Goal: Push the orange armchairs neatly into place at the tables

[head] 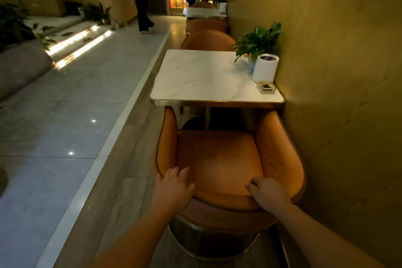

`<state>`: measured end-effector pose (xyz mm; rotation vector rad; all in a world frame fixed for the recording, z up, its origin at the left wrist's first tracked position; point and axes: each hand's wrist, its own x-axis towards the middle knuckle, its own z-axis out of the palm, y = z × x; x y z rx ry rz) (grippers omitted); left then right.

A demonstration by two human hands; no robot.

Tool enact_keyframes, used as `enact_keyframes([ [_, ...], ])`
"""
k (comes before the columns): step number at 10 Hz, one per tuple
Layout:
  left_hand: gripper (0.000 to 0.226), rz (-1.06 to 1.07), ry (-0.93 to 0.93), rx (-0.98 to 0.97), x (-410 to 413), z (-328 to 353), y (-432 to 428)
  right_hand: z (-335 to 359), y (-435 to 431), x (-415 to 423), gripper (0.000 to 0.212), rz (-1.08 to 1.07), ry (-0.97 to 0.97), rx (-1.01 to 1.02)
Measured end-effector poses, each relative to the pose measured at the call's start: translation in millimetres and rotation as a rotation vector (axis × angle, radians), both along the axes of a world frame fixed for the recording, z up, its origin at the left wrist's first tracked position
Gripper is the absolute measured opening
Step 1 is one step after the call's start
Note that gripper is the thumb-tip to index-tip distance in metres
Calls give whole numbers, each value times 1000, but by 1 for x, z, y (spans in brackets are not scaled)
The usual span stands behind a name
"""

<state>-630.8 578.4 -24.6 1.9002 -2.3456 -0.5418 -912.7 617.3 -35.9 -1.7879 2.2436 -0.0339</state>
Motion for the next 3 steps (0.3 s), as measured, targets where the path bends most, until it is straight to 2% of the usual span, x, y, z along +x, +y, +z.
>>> enact_keyframes([
  [2,61,7,60,66,42,20,0,27,3,29,48,8,-2,50],
  [3,60,0,55,22,67,37,-2,44,-1,51,48,1,-21,39],
])
